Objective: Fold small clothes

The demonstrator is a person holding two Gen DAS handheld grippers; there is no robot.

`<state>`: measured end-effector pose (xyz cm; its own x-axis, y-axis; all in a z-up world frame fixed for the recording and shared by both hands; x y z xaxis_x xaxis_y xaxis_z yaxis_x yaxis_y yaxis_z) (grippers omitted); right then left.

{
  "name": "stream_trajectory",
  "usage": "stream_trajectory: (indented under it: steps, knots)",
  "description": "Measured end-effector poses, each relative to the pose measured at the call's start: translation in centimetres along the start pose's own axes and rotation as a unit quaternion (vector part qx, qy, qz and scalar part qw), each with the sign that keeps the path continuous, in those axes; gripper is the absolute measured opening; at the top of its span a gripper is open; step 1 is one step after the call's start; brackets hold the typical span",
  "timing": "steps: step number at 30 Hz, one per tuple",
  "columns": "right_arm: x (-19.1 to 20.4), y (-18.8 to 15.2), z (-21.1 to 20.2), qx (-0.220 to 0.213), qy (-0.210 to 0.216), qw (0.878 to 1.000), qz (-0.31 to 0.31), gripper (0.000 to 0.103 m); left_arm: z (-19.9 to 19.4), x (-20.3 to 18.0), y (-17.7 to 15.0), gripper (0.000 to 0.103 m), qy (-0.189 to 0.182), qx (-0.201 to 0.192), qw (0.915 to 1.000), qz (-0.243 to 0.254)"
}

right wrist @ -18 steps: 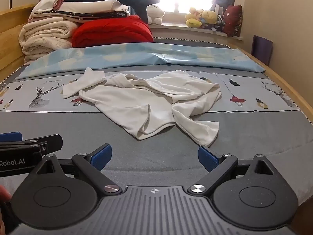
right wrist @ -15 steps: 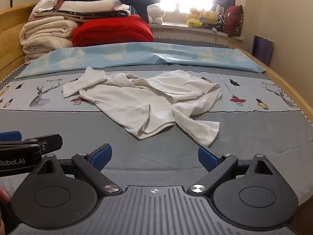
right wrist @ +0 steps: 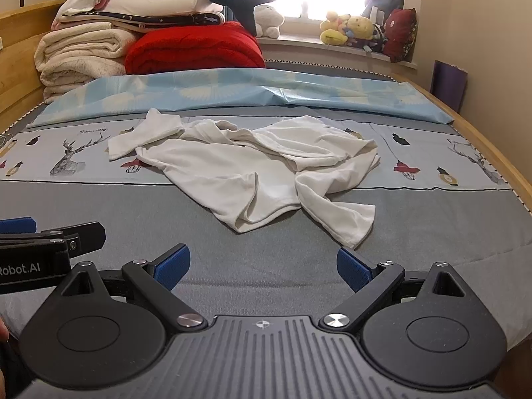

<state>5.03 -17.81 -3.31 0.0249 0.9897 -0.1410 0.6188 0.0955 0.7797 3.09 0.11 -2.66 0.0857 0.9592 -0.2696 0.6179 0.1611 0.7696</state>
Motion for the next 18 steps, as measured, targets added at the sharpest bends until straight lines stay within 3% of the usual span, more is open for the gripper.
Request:
stream_trajectory:
  steps: [18]
  knots:
    - [0.07, 0.14, 0.29, -0.018, 0.004, 1.0, 0.009, 0.095, 0.25, 0.14, -0.04, 0.099, 0.008, 0.007, 0.9999, 0.003]
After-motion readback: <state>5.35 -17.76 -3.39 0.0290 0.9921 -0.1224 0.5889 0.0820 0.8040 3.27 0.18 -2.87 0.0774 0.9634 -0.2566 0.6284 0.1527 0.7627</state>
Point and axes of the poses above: each gripper's, at about its wrist camera, not at the fingertips, and z roughly the way its jaws point, x to its left, y to its top, the point moved 4 cm from there along z, roughly the way its jaws point, and after that the axes turned 14 degrees about -y, right-handed, at the moved point
